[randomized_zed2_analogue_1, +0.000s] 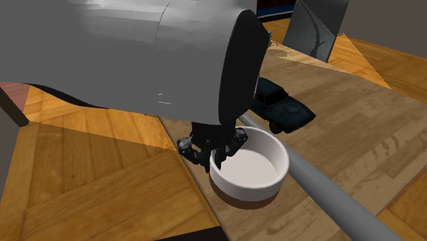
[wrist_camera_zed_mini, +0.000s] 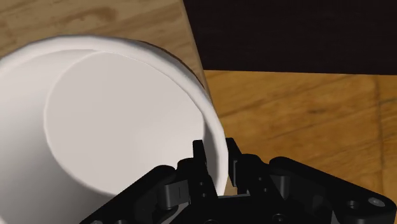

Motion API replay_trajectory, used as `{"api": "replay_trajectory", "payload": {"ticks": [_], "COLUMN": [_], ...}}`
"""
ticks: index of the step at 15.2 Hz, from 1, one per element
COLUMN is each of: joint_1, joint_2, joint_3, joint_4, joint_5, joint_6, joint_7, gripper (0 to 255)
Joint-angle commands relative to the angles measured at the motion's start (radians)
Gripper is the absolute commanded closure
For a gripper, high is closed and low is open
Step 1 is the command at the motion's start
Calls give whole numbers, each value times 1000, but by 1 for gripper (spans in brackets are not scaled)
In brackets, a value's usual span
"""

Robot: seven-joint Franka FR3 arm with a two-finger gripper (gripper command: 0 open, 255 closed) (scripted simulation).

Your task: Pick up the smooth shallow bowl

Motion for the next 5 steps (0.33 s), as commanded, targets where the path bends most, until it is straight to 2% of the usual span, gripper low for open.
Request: {"api": "replay_trajectory", "payload": {"ticks": [1, 5], "joint_1": [-2, -2], "joint_2": [-18, -34], "joint_3": [7, 15], "joint_4": [17, 36], "joint_5": [2, 6], "joint_6": [-34, -70], "joint_7": [-1, 1], "gripper": [255, 255]}}
